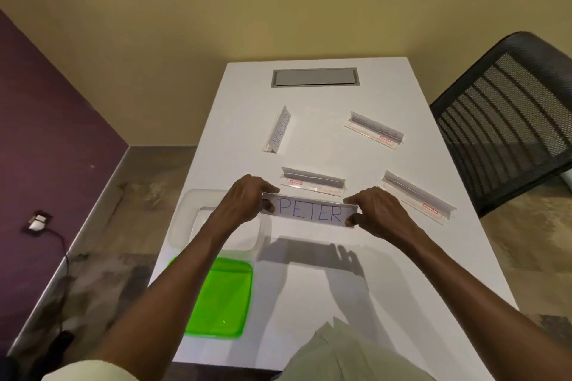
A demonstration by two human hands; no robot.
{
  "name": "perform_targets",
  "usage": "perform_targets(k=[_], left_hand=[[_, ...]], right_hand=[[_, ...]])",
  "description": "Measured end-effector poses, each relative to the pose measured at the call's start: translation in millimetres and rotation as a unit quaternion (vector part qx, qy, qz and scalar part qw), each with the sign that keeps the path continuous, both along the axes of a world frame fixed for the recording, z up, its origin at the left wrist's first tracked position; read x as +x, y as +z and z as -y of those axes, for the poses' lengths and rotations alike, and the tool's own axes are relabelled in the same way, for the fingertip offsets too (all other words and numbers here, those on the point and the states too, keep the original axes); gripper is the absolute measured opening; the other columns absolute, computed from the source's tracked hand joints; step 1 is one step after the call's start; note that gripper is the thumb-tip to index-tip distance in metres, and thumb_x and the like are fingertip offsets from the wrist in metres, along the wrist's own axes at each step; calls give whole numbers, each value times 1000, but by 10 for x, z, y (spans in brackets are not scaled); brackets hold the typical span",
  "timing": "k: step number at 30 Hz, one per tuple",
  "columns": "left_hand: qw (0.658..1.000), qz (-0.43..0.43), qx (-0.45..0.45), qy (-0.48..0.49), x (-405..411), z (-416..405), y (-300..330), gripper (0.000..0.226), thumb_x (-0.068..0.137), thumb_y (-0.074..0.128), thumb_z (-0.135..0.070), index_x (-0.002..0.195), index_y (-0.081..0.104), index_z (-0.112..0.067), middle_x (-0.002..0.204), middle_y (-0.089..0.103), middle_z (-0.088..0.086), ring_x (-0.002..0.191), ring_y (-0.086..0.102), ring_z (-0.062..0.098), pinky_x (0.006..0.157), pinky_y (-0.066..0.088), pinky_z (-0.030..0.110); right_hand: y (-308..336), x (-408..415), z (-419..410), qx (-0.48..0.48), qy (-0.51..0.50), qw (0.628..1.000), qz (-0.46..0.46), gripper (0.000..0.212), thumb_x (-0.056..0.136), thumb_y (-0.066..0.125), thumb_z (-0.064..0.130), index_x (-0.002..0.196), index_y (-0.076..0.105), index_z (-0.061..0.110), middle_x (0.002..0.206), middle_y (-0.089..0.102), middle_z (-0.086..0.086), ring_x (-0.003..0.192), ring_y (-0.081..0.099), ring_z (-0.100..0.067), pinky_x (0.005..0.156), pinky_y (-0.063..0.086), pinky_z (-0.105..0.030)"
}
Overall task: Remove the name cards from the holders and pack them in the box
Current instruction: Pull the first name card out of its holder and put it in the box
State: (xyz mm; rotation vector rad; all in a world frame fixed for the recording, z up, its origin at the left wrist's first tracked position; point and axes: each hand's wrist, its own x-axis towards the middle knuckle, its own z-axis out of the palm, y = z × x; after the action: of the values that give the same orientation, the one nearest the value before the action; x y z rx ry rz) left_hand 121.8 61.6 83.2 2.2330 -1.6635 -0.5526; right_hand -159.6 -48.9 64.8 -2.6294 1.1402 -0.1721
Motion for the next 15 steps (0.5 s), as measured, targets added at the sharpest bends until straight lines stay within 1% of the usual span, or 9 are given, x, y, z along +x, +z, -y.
perform_targets(k=[2, 5, 8, 11, 13, 14, 15], left_hand=[[1000, 9, 5, 11, 140, -111, 36, 38, 76, 76, -10, 112, 73, -20, 105, 75, 6, 106, 63, 22, 80, 46, 25], [999, 24, 10, 31, 356, -273, 75, 39, 75, 78, -10, 112, 73, -21, 105, 75, 7, 103, 64, 24, 75, 42, 22], [998, 41, 21, 48, 593, -431, 104, 42, 72, 82, -14, 112, 73, -22, 107, 74, 9, 105, 63, 27, 75, 42, 22], [996, 37, 40, 70, 837, -581, 114, 44, 70, 83, -15, 112, 73, -24, 108, 73, 8, 104, 64, 24, 73, 43, 22], [995, 35, 46, 84, 985, -671, 112, 44, 68, 84, -14, 110, 74, -22, 111, 73, 8, 101, 65, 21, 73, 42, 20], [994, 31, 50, 93, 1055, -716, 104, 44, 68, 84, -11, 109, 74, -20, 109, 73, 8, 96, 66, 15, 71, 41, 18], [993, 25, 55, 102, 1128, -757, 84, 44, 68, 84, -8, 109, 75, -20, 105, 75, 6, 88, 67, 5, 67, 41, 14]], right_hand=[[57, 158, -87, -3, 13, 1000, 7, 38, 70, 76, 32, 108, 72, 27, 89, 72, -6, 88, 61, -26, 61, 33, -27], [109, 406, -207, -10, 39, 999, 10, 30, 69, 75, 34, 97, 73, 25, 81, 70, -5, 84, 61, -25, 59, 30, -26], [136, 678, -344, -20, 65, 998, -3, 28, 69, 73, 36, 94, 72, 23, 79, 69, -5, 81, 60, -24, 58, 39, -28], [147, 946, -478, -25, 91, 995, -12, 25, 70, 72, 34, 90, 71, 19, 79, 69, -6, 80, 61, -25, 60, 44, -31], [152, 1123, -558, -33, 109, 993, -20, 21, 71, 71, 32, 86, 70, 16, 78, 69, -9, 79, 62, -28, 59, 44, -32], [150, 1207, -591, -39, 117, 992, -25, 21, 71, 71, 31, 84, 69, 15, 78, 68, -10, 78, 62, -30, 59, 43, -33], [143, 1290, -620, -44, 125, 991, -27, 21, 72, 71, 30, 84, 67, 13, 78, 68, -12, 78, 61, -31, 58, 41, -32]])
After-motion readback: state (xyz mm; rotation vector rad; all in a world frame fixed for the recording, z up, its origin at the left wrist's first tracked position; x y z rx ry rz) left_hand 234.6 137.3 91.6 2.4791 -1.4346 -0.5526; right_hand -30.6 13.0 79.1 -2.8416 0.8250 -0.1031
